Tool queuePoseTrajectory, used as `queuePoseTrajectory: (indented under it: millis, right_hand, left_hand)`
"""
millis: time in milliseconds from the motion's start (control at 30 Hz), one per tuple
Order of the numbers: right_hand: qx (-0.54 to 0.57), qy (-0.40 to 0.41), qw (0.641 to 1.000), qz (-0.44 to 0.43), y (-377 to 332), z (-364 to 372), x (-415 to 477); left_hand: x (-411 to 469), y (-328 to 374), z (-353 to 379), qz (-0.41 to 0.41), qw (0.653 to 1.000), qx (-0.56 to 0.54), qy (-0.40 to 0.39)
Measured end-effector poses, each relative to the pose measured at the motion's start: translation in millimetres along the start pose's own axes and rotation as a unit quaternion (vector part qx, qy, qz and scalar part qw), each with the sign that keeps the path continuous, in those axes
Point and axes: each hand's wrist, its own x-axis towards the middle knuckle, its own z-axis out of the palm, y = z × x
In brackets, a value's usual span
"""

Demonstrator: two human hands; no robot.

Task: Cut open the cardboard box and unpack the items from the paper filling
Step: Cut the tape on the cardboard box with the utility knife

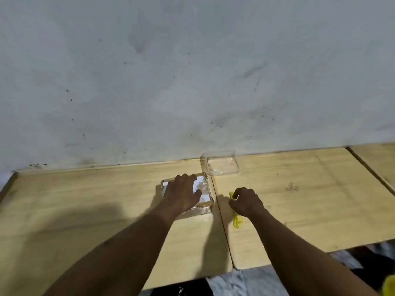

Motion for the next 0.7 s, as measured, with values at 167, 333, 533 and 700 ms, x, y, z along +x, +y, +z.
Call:
queuePoseTrajectory:
  millis: [167, 333, 533, 700]
  right_hand:
    - [-0.002, -0.017, 0.998, 0.057, 15, 36, 15]
    - [-0.019, -0.006, 0.997, 0.075, 22, 56, 25]
    - [0.036, -0.019, 0.997, 0.059, 23, 60, 34]
    - [0.097, -0.032, 0.994, -0.044, 0, 53, 48]
  left_hand:
    - [11, -7, 34, 0.003, 0.999, 0.050, 0.007]
    - [12, -25, 68, 0.009, 0.996, 0.083, 0.009]
    - [8, -41, 78, 0.026, 0.996, 0.082, 0.038]
    - [7, -66, 66, 0.003, 0.995, 0.081, 0.062]
